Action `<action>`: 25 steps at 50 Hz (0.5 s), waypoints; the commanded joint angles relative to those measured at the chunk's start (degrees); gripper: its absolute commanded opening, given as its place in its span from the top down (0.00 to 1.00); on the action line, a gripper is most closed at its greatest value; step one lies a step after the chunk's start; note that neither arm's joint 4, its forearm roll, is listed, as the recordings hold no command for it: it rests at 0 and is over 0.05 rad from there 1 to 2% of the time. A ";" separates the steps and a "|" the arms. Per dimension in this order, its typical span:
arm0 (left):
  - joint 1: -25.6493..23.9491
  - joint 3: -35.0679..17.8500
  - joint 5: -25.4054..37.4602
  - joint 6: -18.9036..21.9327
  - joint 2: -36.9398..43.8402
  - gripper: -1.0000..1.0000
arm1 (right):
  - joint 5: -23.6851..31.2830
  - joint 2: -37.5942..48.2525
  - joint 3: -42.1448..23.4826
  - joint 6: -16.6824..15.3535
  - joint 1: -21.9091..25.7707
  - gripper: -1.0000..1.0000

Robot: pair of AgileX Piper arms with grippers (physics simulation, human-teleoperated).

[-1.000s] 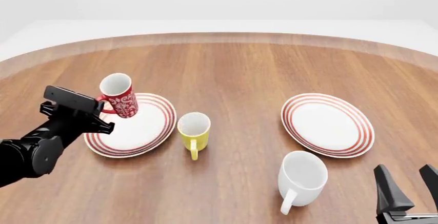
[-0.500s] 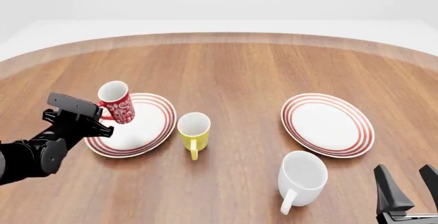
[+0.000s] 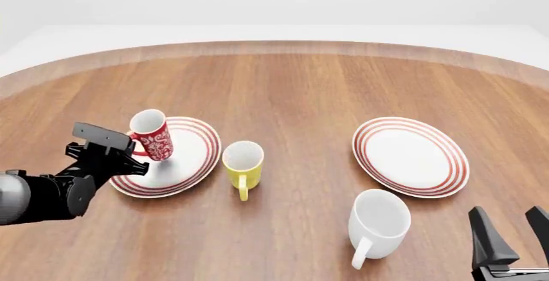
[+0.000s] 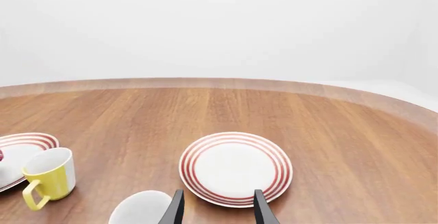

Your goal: Put the red mug on the left plate.

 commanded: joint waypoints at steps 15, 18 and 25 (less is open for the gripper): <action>-1.15 -0.51 -0.87 0.27 2.28 1.00 | 0.00 -0.01 0.00 -0.01 0.01 0.00; -0.83 -0.52 -0.71 -0.03 2.22 1.00 | 0.00 0.01 0.00 -0.01 0.01 0.00; -0.76 -0.13 -0.77 -0.61 3.34 1.00 | 0.00 0.00 0.00 -0.01 -0.01 0.00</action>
